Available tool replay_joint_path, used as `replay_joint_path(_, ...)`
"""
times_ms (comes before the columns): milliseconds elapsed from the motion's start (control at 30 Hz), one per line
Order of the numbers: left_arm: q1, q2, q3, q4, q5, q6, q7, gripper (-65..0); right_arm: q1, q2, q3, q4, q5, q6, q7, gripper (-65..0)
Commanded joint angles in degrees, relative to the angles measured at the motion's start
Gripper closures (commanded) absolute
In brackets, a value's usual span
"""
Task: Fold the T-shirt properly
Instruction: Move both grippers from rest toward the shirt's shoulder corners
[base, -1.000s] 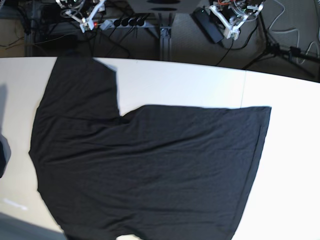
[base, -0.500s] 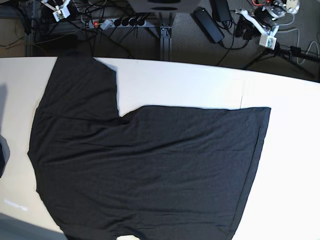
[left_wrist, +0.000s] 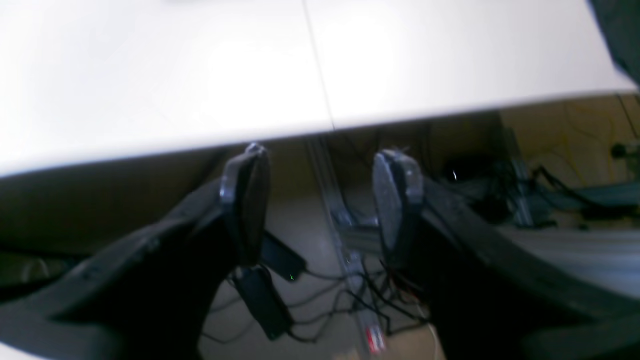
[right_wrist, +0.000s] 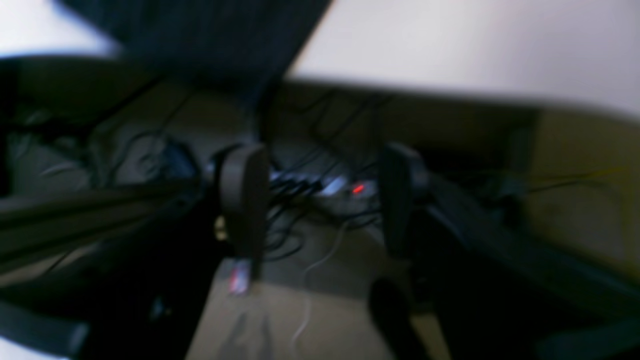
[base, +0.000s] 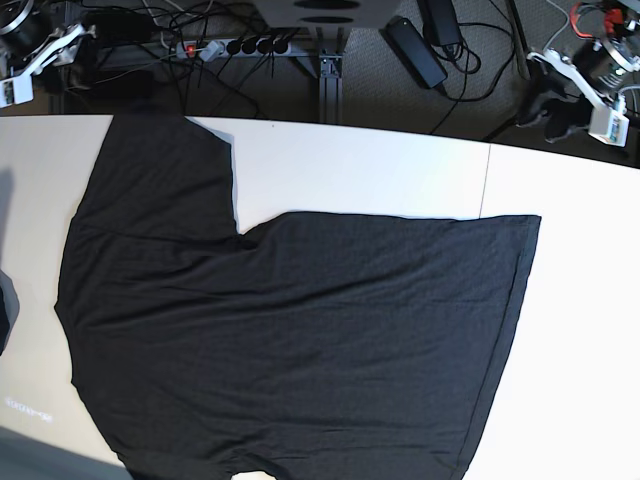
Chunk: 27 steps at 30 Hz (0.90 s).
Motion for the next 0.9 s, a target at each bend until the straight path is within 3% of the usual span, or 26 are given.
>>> replay_joint_path(0,-0.44,-1.33,-0.48,0.74,-1.14,-0.66,-0.76,-36.2,0.44,1.40,1.14,0.22,1.11,2.25,0.48,-34.4)
replay_joint_path(167,-7.52,-2.80,-0.42,-3.63,-3.67,-0.59,0.72,-36.2,5.40,2.16,1.22,-4.31,1.16,2.34,0.15,-38.0)
replay_joint_path(433,-22.45,-2.78,3.48,-21.84,-5.95,-0.63,2.32,-36.2,13.97,2.25,1.20,-14.64,4.44,2.54,-0.07,-38.0)
replay_joint_path(600,-23.52,-2.82,4.63,-23.78,-5.97,-0.66,2.38,-36.1,18.71,2.08,-0.79,-19.02,6.91,2.86,-0.94,-38.0)
replay_joint_path(867,-23.52,-3.13,4.63,-23.78,-6.80,-0.66,3.02,-36.1,27.50,1.07,-10.49,-25.83,6.84,2.86,-1.57,-38.0)
